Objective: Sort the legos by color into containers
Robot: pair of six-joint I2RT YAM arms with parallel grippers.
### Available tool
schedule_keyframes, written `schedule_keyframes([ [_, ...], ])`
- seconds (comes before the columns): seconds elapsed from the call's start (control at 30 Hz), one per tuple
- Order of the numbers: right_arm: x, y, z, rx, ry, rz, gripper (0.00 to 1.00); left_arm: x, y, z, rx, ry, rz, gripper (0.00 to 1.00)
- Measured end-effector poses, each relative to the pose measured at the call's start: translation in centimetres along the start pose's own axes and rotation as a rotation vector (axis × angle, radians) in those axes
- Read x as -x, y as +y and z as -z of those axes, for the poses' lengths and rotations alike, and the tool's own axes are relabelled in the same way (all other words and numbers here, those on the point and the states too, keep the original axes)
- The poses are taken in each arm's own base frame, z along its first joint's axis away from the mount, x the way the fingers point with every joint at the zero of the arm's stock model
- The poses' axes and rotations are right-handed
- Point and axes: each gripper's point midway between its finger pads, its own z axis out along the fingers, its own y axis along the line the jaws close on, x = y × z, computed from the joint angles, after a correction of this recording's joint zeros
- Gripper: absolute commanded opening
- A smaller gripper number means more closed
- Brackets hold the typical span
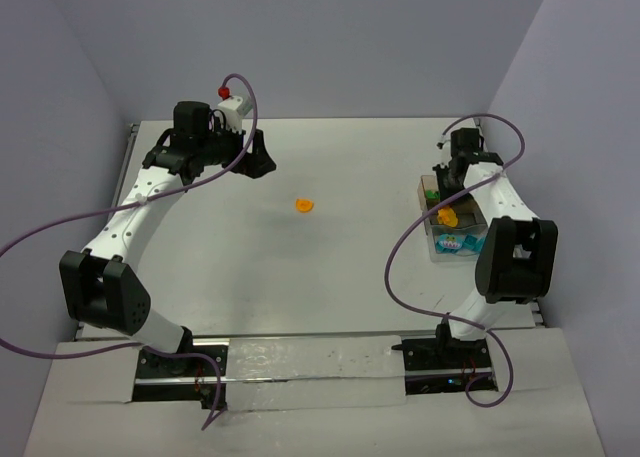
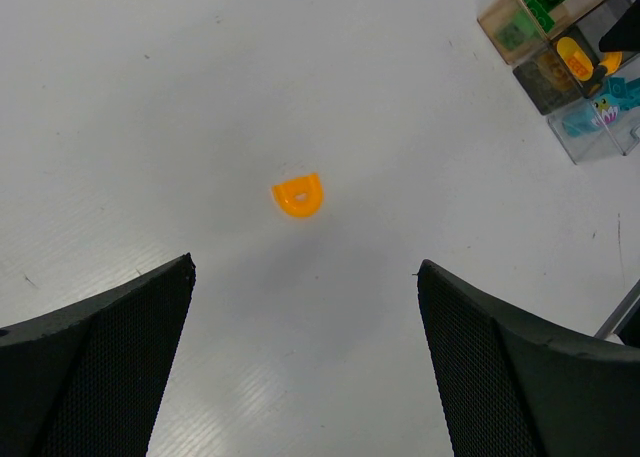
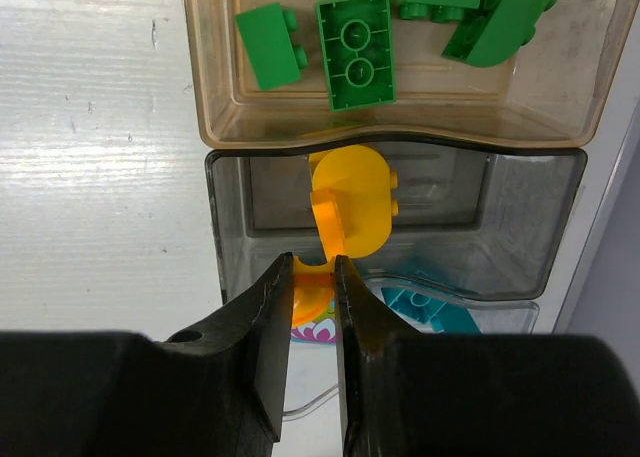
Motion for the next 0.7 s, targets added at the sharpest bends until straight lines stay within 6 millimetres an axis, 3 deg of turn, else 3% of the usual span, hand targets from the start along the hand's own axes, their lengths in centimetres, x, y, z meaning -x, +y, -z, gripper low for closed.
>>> schedule_keyframes([
  [0.27, 0.1, -0.1, -0.8, -0.007, -0.002, 0.005, 0.25, 0.0, 0.0, 0.0, 0.000, 0.000, 0.000, 0.99],
  [0.53, -0.3, 0.1, -2.0, 0.002, 0.027, 0.008, 0.77, 0.0, 0.0, 0.0, 0.000, 0.000, 0.000, 0.99],
  [0.63, -0.1, 0.3, -1.8, 0.012, 0.026, 0.003, 0.83, 0.0, 0.0, 0.0, 0.000, 0.000, 0.000, 0.99],
  [0.7, 0.4, 0.4, -1.3, 0.024, 0.017, 0.003, 0.94, 0.0, 0.0, 0.0, 0.000, 0.000, 0.000, 0.99],
])
